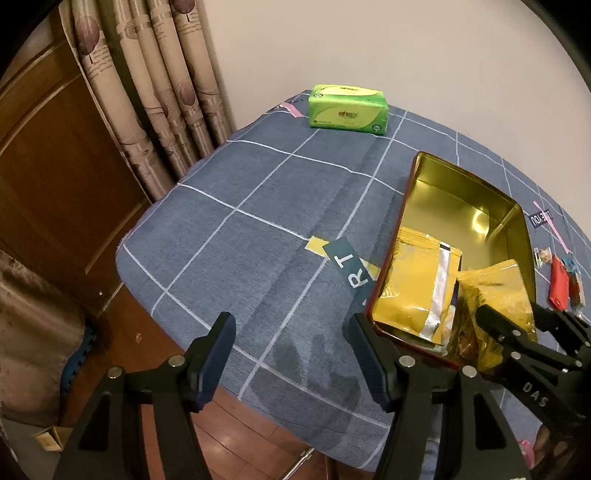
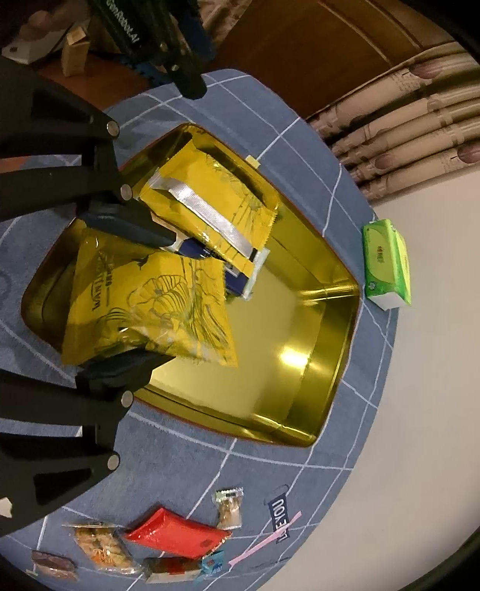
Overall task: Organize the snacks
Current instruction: 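Lower the large yellow bag into the tin and open the right gripper, then grasp the brown boxed cake with the right gripper while the left gripper approaches the twisted dough bag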
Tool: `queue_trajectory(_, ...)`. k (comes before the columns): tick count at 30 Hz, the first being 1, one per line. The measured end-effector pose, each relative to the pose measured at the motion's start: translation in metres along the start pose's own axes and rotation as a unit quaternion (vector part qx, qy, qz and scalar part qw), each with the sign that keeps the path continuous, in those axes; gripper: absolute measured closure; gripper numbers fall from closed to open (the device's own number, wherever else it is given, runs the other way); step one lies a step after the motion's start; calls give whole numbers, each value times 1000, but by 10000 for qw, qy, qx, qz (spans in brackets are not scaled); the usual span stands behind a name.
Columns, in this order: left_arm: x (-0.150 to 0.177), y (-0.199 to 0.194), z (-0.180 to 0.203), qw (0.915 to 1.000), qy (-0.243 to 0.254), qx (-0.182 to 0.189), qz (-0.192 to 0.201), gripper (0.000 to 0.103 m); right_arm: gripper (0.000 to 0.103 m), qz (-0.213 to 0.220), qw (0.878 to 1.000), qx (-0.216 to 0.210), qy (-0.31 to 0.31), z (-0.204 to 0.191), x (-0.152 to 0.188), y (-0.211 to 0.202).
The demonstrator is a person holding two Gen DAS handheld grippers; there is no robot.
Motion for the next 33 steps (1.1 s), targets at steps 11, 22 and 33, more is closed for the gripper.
queue_trajectory(11,-1,-3,6,9999,126,-6,59,38,42,360,9993,66,-97,7,-4,-31)
queue_trajectory(22,-2,-6,8,9998,188,-16,111,38,40,501,9973,509,196,76,29,-78)
queue_trajectory(33,-1,-12,20,9988,442,-27,226,38,39,461,9843,1307,1096,202,100,-131)
Point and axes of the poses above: each gripper's, at about its wrist camera, not at the fingertips, and y roughly the way its jaws point, z to its right, x to its underside, the point moved 8 cm from there along y, roughly the way its jaws point, and after that the axes turned 8 degrees about -x, right-handed, at the moved point
